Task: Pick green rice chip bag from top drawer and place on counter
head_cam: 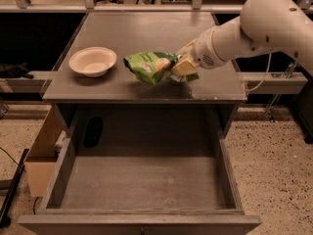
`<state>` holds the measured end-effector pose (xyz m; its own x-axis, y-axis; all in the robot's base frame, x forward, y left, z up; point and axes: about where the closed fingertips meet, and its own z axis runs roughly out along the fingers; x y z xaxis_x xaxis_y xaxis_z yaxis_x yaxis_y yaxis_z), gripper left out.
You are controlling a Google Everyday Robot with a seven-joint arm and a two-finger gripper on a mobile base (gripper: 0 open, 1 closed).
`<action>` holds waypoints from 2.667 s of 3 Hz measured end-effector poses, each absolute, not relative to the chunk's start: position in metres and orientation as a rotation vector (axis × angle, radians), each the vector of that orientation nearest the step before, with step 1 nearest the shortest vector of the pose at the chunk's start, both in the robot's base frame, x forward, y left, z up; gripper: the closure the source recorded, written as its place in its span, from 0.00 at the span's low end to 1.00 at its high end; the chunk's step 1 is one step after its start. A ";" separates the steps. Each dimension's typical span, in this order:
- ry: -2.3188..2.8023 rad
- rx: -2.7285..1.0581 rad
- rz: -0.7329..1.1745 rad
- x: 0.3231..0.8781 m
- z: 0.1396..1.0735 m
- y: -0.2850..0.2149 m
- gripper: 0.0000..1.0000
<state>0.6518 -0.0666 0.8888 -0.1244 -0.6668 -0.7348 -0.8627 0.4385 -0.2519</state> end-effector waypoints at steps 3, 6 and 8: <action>1.888 -1.388 0.235 0.684 0.854 -0.051 1.00; 1.886 -1.392 0.233 0.685 0.854 -0.049 0.31; 1.886 -1.392 0.233 0.685 0.854 -0.049 0.00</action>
Offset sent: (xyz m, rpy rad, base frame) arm 0.0517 0.0170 -0.0306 -0.1163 -0.0038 0.0305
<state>0.6852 -0.0489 0.8537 -0.1109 -0.7377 -0.6660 -0.8776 0.3872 -0.2827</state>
